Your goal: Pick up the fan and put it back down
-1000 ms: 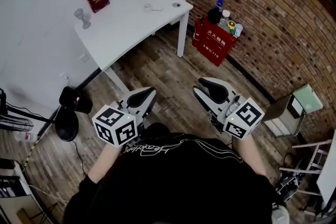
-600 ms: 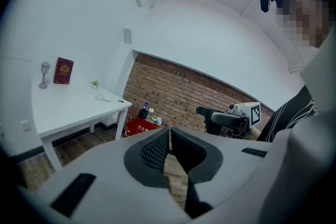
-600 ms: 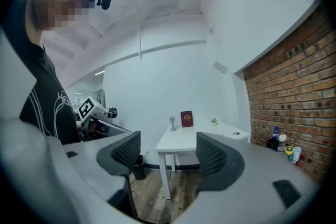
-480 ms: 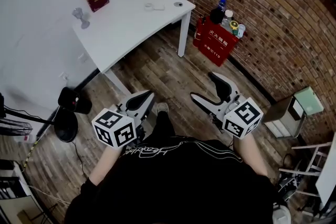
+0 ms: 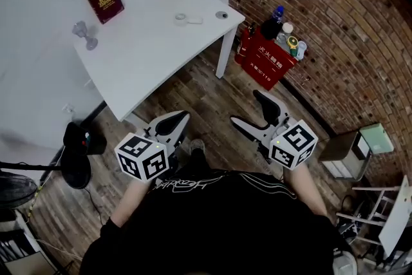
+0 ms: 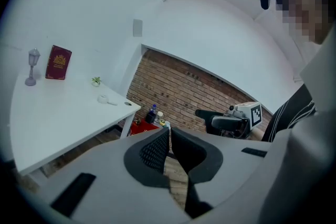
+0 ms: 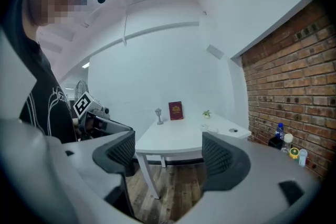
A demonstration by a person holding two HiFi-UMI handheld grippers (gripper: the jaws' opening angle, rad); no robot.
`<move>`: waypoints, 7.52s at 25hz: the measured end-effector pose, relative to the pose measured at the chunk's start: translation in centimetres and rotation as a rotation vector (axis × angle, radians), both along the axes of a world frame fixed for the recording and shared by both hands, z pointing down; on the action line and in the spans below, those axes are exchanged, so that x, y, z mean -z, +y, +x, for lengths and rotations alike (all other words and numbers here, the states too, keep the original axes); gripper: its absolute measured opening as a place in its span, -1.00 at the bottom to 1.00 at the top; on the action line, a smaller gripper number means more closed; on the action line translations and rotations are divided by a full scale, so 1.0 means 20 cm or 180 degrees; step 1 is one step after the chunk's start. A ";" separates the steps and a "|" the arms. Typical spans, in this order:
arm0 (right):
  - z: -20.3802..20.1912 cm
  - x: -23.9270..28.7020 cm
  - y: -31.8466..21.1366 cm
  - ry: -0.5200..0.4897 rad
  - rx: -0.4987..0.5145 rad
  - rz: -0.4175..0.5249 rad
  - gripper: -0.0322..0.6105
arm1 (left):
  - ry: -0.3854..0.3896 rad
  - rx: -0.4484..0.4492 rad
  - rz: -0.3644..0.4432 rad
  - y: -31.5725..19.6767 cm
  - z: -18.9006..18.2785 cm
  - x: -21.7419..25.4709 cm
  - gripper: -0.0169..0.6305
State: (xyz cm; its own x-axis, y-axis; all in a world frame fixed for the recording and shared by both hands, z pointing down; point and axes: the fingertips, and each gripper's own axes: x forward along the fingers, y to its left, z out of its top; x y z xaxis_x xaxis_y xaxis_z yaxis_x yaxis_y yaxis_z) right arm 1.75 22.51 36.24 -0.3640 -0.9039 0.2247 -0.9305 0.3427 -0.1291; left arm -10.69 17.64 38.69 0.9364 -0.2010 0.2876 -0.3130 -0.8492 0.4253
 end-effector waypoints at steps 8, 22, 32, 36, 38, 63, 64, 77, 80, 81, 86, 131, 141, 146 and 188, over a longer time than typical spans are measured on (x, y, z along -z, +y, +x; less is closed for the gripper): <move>0.18 -0.02 -0.59 0.0063 -0.0063 -0.0236 0.31 | 0.0031 0.0011 -0.0169 -0.66 0.18 -0.02 -0.83; 0.26 -0.15 -1.19 0.0137 0.0194 -0.0345 0.29 | -0.0038 0.0224 -0.0274 -1.22 0.27 -0.15 -0.83; 0.39 -0.23 -1.65 0.0090 0.0695 -0.0420 0.29 | -0.0181 0.0787 -0.0286 -1.56 0.31 -0.16 -0.83; 0.43 -0.30 -1.86 0.0104 0.0937 -0.0510 0.29 | -0.0234 0.1031 -0.0347 -1.69 0.34 -0.16 -0.83; 0.45 -0.34 -1.95 0.0130 0.1059 -0.0573 0.29 | -0.0238 0.1155 -0.0367 -1.75 0.35 -0.16 -0.83; 0.48 -1.03 -2.50 0.0849 0.2029 -0.1263 0.27 | -0.0375 0.2060 -0.0490 -2.05 0.35 -0.32 -0.83; 0.47 -1.05 -2.51 0.0887 0.2049 -0.1286 0.26 | -0.0375 0.2085 -0.0512 -2.05 0.34 -0.33 -0.83; 0.40 -1.20 -2.54 0.1226 0.2158 -0.1435 0.12 | -0.0338 0.2297 -0.0653 -2.05 0.25 -0.40 -0.83; 0.40 -1.22 -2.55 0.1318 0.2117 -0.1451 -0.01 | -0.0299 0.2272 -0.0650 -2.07 0.27 -0.39 -0.83; 0.40 -1.22 -2.55 0.1342 0.2107 -0.1457 -0.04 | -0.0293 0.2266 -0.0641 -2.07 0.27 -0.39 -0.83; 0.41 -1.23 -2.56 0.1394 0.2068 -0.1454 -0.08 | -0.0292 0.2272 -0.0613 -2.06 0.27 -0.38 -0.83; 0.36 -0.62 -2.30 0.0430 0.1292 -0.0952 -0.30 | -0.0245 0.1986 -0.0651 -1.79 0.14 -0.28 -0.83; 0.24 -0.36 -1.96 0.0243 0.1358 -0.0648 -0.30 | -0.0116 0.1830 -0.0462 -1.62 0.13 -0.16 -0.83; 0.24 -0.32 -1.82 0.0138 0.1373 -0.0613 -0.30 | -0.0043 0.1767 -0.0453 -1.55 0.16 -0.17 -0.83; 0.30 -0.57 -2.33 0.0510 0.1639 -0.0847 -0.30 | -0.0185 0.2129 -0.0480 -1.79 0.17 -0.18 -0.83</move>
State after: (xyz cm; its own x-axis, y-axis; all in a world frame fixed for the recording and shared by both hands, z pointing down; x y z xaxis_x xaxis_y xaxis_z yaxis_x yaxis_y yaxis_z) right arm 7.83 -24.04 47.59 -0.6830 -0.5253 0.5075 -0.6684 0.7297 -0.1442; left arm -7.23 -18.22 42.21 0.6072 -0.6843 0.4038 -0.7751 -0.3984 0.4904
